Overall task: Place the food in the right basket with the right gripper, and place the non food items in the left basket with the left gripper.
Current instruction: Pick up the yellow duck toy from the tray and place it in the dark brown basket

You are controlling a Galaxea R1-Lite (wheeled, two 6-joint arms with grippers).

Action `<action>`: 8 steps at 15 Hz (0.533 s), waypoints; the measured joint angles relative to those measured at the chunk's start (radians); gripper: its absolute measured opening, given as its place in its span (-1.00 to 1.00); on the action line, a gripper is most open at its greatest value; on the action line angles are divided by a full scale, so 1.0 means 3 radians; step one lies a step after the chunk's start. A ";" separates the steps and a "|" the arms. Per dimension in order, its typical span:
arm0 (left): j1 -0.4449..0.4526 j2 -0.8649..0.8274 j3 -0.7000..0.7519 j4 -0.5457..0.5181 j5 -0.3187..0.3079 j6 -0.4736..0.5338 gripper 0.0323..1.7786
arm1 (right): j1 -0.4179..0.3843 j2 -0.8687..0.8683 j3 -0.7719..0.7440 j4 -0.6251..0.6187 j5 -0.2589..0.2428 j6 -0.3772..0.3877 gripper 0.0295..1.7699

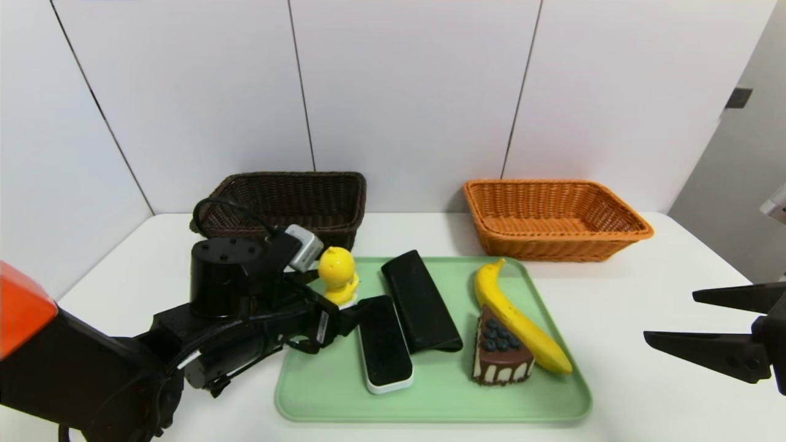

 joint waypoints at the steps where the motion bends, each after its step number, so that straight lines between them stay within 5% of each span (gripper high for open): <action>1: 0.0004 0.0050 -0.0008 -0.0037 0.0009 0.0005 0.90 | 0.0000 -0.0008 0.0005 0.0000 0.0003 -0.0006 0.93; 8: 0.0006 0.0250 -0.0128 -0.0055 0.0051 0.0001 0.90 | 0.0006 -0.0080 0.0069 0.0001 0.0004 -0.0029 0.93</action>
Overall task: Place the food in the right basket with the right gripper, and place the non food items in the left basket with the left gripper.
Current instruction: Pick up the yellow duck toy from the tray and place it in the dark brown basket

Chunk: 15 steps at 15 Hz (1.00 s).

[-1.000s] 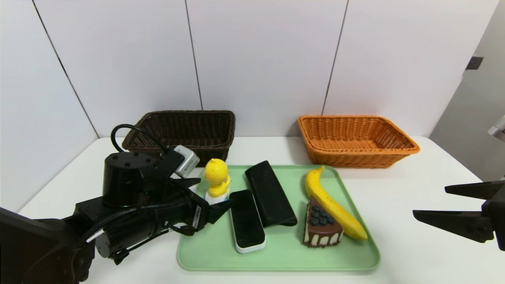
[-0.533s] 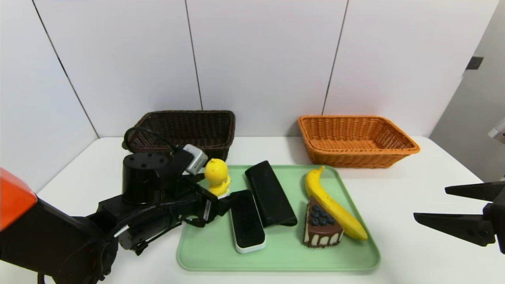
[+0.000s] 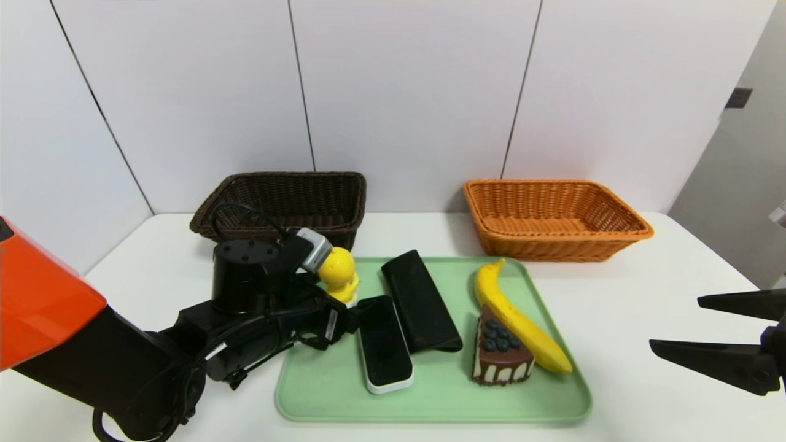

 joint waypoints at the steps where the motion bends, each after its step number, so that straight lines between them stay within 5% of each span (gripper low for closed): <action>1: 0.0001 0.0016 -0.0012 0.0000 0.0002 -0.0006 0.90 | 0.0001 -0.0008 0.0006 -0.0001 -0.0001 -0.0013 0.93; 15: 0.0043 0.0169 -0.0190 0.0003 0.0150 -0.0091 0.90 | 0.0000 -0.0051 0.0067 0.0000 0.0004 -0.0027 0.93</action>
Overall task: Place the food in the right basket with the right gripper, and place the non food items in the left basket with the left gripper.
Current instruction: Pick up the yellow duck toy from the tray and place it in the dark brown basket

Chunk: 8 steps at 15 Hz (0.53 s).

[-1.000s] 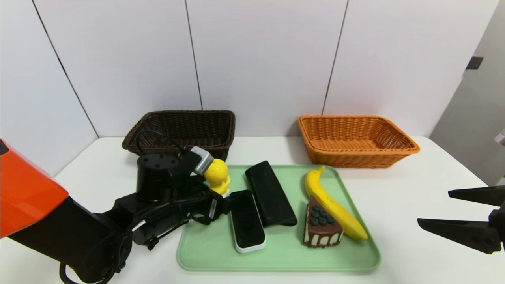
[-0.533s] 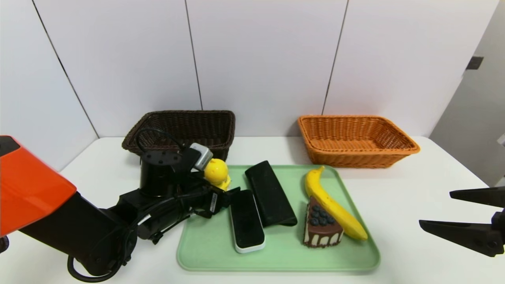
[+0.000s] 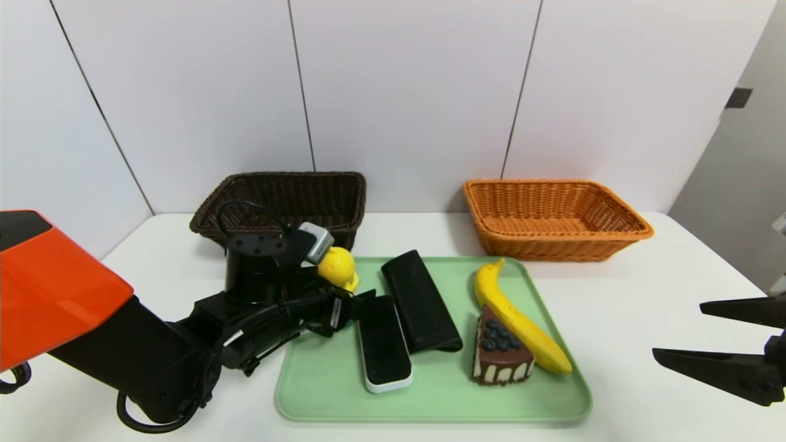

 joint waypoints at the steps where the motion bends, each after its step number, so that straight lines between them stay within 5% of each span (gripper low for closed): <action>1: 0.0000 0.0003 0.0000 -0.0001 -0.0001 -0.0006 0.78 | 0.0000 -0.0001 0.0003 -0.0002 -0.0001 0.0000 0.93; 5: 0.0000 -0.0016 0.0018 -0.0019 0.0000 -0.0006 0.09 | 0.0000 -0.0013 0.0016 -0.0005 -0.0001 -0.0001 0.93; 8: 0.0000 -0.0029 0.0025 -0.0023 -0.0001 -0.0004 -0.17 | -0.0001 -0.0021 0.0034 -0.0005 -0.0001 0.0000 0.93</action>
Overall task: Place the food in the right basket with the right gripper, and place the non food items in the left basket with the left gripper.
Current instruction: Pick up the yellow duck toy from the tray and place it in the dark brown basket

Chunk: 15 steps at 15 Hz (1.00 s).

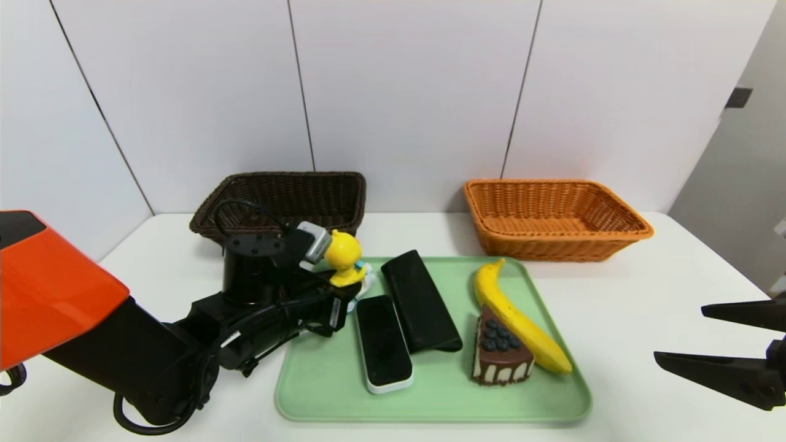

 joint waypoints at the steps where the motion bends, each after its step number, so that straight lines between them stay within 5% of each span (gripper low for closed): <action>1: 0.0001 -0.0004 0.0000 0.0001 0.0001 0.0001 -0.19 | -0.0001 -0.0005 0.0006 0.0000 0.0001 0.0000 0.93; 15: -0.0060 -0.0370 0.0237 0.0013 -0.0013 0.0009 -0.19 | -0.0001 -0.0029 0.0021 0.0000 0.0003 0.0005 0.93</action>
